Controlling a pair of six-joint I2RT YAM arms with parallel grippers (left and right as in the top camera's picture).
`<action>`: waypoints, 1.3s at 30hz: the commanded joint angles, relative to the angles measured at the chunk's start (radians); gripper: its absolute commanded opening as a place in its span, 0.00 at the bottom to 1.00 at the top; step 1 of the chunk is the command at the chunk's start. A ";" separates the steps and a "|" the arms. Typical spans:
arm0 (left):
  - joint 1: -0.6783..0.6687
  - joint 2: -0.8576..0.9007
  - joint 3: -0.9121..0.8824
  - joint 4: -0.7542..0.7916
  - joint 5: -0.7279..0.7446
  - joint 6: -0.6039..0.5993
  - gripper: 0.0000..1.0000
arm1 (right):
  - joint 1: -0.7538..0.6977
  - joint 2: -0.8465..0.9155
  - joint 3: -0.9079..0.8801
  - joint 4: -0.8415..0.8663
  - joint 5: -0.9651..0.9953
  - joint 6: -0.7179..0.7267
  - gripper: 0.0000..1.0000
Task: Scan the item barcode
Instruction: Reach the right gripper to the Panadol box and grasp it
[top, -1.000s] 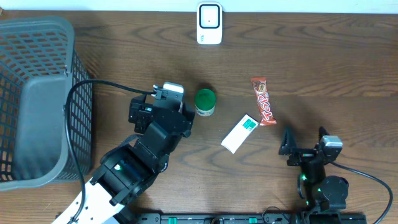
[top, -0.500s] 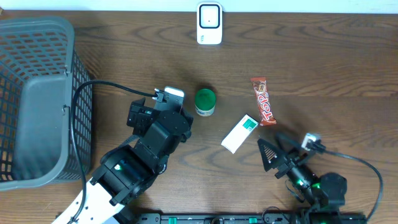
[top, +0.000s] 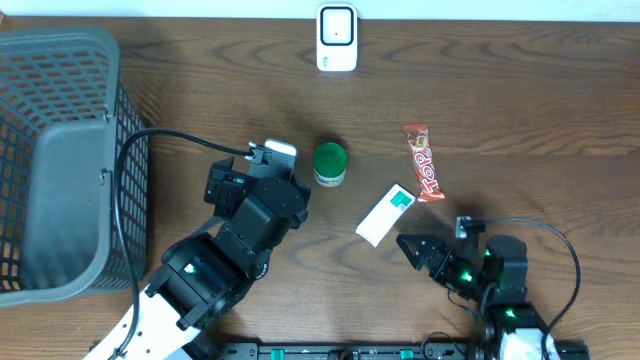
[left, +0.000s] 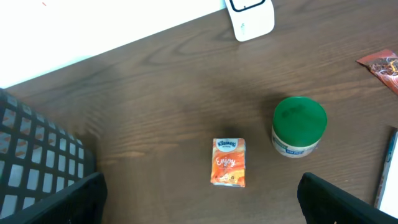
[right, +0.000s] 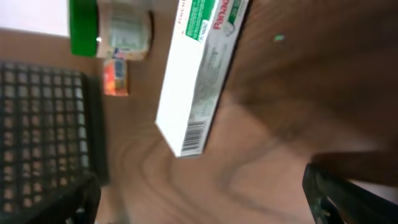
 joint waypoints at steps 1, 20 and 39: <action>0.003 0.003 -0.004 -0.002 -0.002 0.005 0.98 | 0.010 0.095 0.002 0.058 -0.013 -0.096 0.99; 0.003 0.229 -0.004 0.013 0.282 -0.251 0.98 | 0.010 0.550 0.194 0.106 0.183 -0.034 0.90; 0.003 0.537 -0.004 0.161 0.439 -0.374 0.32 | 0.011 0.929 0.288 0.158 0.183 -0.043 0.88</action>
